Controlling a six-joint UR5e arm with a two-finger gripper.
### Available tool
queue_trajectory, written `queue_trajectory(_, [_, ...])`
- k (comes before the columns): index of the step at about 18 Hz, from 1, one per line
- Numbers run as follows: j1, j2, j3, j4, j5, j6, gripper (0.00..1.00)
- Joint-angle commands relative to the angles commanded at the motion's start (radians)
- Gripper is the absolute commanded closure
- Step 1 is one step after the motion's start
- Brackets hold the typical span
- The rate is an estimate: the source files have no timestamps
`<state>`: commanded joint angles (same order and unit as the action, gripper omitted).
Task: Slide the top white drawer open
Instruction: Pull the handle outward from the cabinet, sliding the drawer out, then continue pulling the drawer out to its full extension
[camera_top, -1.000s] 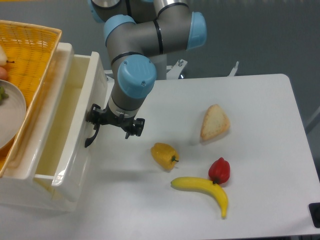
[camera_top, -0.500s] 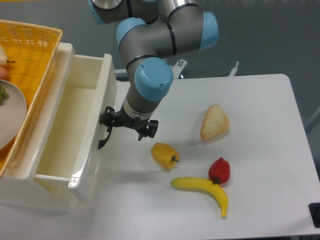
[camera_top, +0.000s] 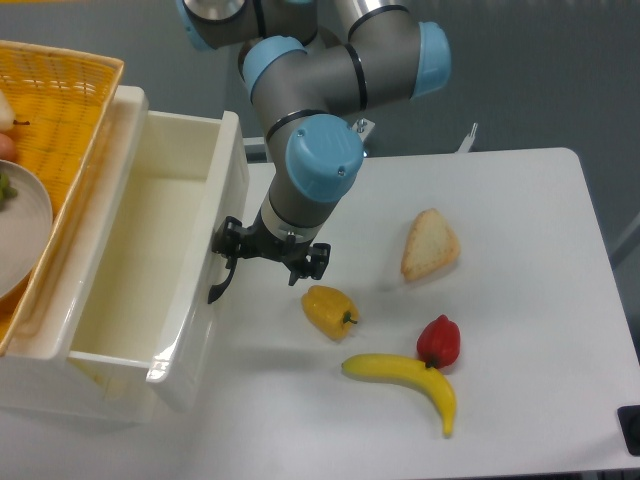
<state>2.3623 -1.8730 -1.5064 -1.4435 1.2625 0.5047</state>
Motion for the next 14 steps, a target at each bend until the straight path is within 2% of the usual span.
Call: queue_trajectory(14, [0.038,0.000,0.000,0.000,0.000,0.046,0.00])
